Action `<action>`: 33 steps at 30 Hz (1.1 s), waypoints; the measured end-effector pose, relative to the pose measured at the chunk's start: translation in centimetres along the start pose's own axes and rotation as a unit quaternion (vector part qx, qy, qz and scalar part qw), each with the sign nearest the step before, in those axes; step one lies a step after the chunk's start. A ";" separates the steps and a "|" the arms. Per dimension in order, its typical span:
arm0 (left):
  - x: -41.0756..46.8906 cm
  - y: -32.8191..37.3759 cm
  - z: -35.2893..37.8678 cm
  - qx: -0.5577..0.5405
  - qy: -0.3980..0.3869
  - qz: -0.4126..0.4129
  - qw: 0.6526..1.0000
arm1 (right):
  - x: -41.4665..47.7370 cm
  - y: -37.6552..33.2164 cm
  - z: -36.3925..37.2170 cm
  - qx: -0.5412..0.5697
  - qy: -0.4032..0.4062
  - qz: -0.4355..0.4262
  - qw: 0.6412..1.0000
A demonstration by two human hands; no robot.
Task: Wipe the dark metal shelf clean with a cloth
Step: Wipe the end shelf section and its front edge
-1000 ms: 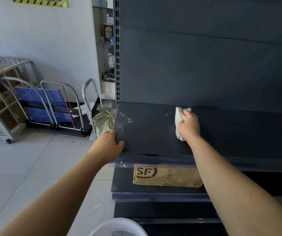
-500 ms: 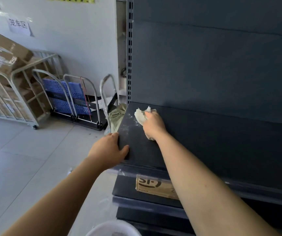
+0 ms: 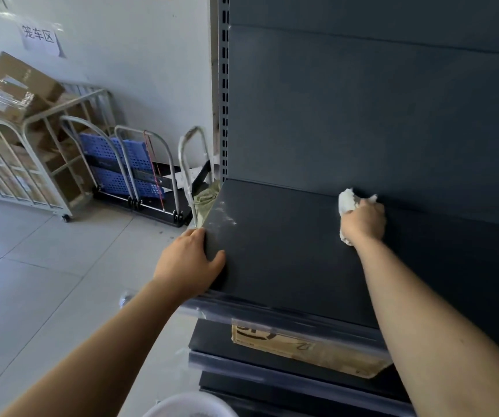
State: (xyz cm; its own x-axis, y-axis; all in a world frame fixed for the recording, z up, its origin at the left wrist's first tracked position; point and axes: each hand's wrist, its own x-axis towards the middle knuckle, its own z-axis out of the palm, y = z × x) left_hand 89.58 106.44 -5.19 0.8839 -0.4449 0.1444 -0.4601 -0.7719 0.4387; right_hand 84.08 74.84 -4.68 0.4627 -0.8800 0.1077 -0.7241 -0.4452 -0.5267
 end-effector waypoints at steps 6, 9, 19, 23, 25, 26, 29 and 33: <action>-0.3 0.0 -0.3 -0.015 0.005 -0.001 1.000 | -2.7 -7.2 4.1 -0.014 -0.094 -0.176 0.980; -0.5 0.1 -0.5 -0.021 0.003 -0.006 1.000 | -4.8 -10.6 6.3 -0.004 -0.139 -0.237 0.961; -2.2 -0.1 -1.1 -0.053 -0.004 -0.045 0.998 | -11.3 -15.2 6.5 0.160 -0.283 -0.330 0.886; -3.3 -0.8 -1.7 -0.053 -0.012 -0.052 0.997 | -10.6 -13.6 4.7 0.253 -0.260 -0.271 0.891; -4.0 -1.0 -1.7 -0.054 -0.010 -0.052 0.997 | -9.3 -11.9 3.8 0.212 -0.200 -0.250 0.923; -4.3 -1.0 -1.7 -0.054 -0.010 -0.051 0.997 | -8.8 -10.8 3.4 0.170 -0.184 -0.247 0.936; -4.4 -1.1 -1.8 -0.041 -0.023 -0.043 0.998 | -9.6 -8.0 2.8 0.054 -0.175 -0.258 0.949; -4.0 -1.4 -2.2 -0.017 -0.055 -0.029 0.998 | -11.4 -6.8 3.3 0.051 -0.155 -0.284 0.945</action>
State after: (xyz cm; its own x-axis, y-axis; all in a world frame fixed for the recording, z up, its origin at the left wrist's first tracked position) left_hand 86.90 110.33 -4.47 0.8931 -0.4495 0.0206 -0.4045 -0.7820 0.4741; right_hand 85.45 88.47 -5.08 0.9009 -0.4059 0.1540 -0.2680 -0.7991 -0.5382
